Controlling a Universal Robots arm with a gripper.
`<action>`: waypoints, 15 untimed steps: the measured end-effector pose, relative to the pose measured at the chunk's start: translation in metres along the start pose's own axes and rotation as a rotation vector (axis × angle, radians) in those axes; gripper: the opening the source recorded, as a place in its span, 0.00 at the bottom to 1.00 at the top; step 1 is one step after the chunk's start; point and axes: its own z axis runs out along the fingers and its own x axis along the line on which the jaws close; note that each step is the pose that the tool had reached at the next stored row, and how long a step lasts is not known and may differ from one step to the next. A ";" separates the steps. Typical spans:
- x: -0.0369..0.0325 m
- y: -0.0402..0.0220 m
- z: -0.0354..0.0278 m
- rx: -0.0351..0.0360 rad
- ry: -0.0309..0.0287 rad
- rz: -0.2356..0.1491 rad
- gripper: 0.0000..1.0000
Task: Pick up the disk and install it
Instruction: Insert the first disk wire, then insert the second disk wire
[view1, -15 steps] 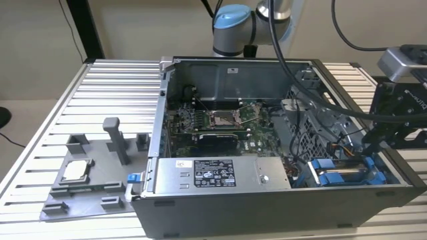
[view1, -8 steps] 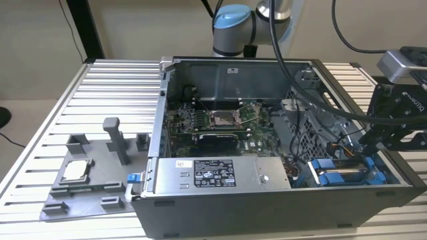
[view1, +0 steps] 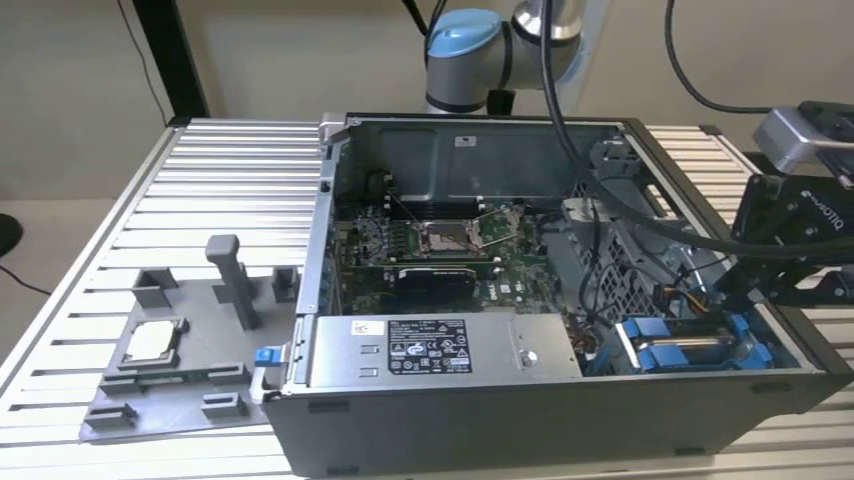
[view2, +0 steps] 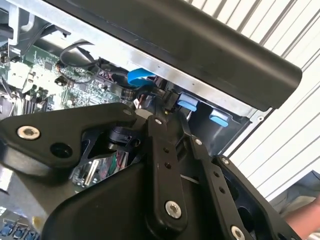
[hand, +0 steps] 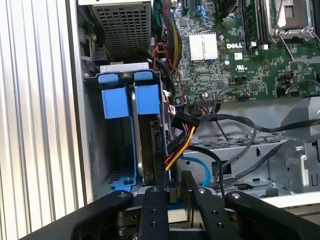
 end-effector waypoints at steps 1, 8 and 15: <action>0.0000 -0.0006 0.0008 -0.0017 -0.0003 0.001 1.00; 0.0001 -0.0018 0.0048 -0.0039 -0.0085 0.006 1.00; -0.0002 -0.0007 -0.0012 -0.0043 -0.0089 0.006 0.00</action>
